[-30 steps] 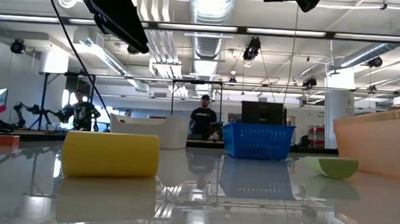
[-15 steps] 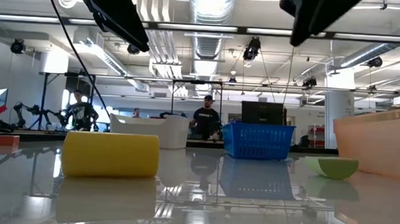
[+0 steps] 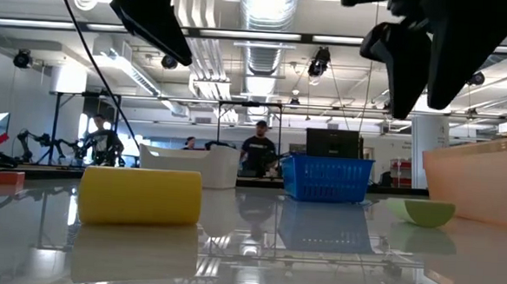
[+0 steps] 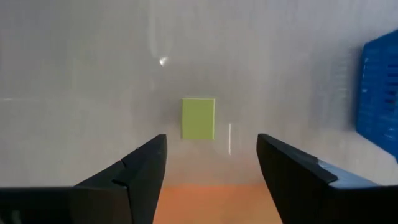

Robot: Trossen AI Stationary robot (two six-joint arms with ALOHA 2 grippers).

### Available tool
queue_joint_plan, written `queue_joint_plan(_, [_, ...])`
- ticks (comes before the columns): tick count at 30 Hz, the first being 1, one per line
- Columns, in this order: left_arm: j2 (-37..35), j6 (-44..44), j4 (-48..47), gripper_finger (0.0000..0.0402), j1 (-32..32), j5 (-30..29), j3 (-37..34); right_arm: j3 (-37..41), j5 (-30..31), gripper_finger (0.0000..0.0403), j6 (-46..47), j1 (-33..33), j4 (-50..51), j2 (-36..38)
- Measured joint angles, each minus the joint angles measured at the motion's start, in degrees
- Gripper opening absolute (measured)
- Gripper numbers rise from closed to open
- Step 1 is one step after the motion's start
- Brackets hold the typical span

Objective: Sort & place blocks by color
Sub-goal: Put the green block into the orange bin

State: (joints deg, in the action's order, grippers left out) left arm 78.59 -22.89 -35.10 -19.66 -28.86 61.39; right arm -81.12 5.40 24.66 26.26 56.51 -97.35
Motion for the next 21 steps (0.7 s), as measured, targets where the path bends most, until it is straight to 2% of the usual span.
queue_joint_plan(8, [-0.2, 5.8, -0.5, 0.0151, 0.0, -4.6, 0.0, -5.2, 0.3, 0.026, 2.8, 0.0, 3.4, -7.4])
queue_joint_plan(14, [-2.3, 7.2, -2.2, 0.0151, 0.0, -14.7, -1.0, -5.4, 0.4, 0.0252, 3.1, 0.0, 3.6, -11.6])
queue_joint_plan(21, [-6.9, 4.8, -2.0, 0.0151, 0.0, -15.1, -5.2, -5.4, 0.2, 0.0251, 4.3, 0.0, 3.0, -14.3])
